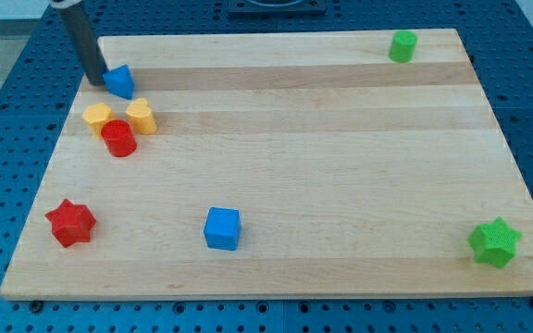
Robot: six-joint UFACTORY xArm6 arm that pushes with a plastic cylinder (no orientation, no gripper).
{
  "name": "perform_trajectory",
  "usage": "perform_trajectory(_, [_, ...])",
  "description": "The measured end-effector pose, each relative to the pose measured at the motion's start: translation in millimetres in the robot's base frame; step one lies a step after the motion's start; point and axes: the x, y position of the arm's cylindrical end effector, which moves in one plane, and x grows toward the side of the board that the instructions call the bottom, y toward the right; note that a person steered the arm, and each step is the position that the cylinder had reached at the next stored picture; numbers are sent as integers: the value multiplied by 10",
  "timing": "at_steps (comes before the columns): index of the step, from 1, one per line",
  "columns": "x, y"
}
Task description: Push the blue triangle towards yellow hexagon and yellow heart
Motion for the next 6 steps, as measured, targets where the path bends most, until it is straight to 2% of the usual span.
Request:
perform_trajectory(1, [-189, 18])
perform_trajectory(2, [-638, 7])
perform_trajectory(3, [-216, 371])
perform_trajectory(4, [141, 240])
perform_trajectory(5, [109, 396])
perform_trajectory(6, [-102, 577])
